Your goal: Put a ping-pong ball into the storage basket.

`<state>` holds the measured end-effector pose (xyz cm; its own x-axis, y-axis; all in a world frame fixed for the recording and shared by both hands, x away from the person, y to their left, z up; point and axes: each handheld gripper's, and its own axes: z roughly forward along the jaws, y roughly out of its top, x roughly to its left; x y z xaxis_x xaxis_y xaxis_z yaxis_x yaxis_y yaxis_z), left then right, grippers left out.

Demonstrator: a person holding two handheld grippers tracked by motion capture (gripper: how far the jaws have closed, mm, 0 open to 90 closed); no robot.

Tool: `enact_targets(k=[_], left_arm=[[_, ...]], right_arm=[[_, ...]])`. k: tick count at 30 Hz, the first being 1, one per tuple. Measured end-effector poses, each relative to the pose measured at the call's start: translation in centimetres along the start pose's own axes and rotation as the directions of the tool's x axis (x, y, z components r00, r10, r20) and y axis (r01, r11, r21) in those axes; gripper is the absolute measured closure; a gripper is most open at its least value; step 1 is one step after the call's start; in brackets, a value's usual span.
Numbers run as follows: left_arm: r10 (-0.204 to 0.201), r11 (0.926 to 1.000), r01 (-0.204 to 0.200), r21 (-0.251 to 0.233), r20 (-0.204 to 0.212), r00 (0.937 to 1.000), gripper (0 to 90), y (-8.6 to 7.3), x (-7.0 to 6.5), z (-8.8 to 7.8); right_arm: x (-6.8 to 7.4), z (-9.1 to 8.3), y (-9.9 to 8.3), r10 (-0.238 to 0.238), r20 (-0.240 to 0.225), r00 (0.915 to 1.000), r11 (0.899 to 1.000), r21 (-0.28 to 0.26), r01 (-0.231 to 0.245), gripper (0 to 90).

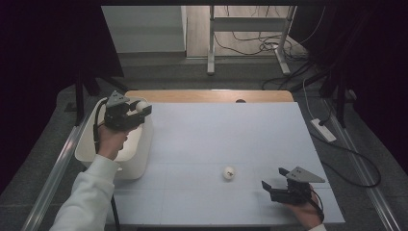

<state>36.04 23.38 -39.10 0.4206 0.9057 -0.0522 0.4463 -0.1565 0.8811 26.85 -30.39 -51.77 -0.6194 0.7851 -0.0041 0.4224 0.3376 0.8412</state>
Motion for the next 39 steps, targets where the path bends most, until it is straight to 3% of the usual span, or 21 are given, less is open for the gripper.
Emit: enact_targets(k=[22,35,39], left_arm=[[-0.061,0.997,0.064,0.045,-0.057,0.9965,49.9,-0.4,2.5,0.2],[-0.076,0.9933,0.082,0.081,-0.072,0.9945,49.9,-0.9,3.4,0.7],[-0.098,0.9897,0.104,0.098,-0.065,0.993,49.8,-1.2,3.7,1.0]], right_arm=[[0.0,0.0,0.0,0.0,0.001,1.0,1.0,0.001,0.0,15.0],[0.0,0.0,0.0,0.001,0.003,1.0,1.0,-0.001,-0.001,15.0],[0.0,0.0,0.0,0.002,0.003,1.0,1.0,0.0,-0.002,15.0]])
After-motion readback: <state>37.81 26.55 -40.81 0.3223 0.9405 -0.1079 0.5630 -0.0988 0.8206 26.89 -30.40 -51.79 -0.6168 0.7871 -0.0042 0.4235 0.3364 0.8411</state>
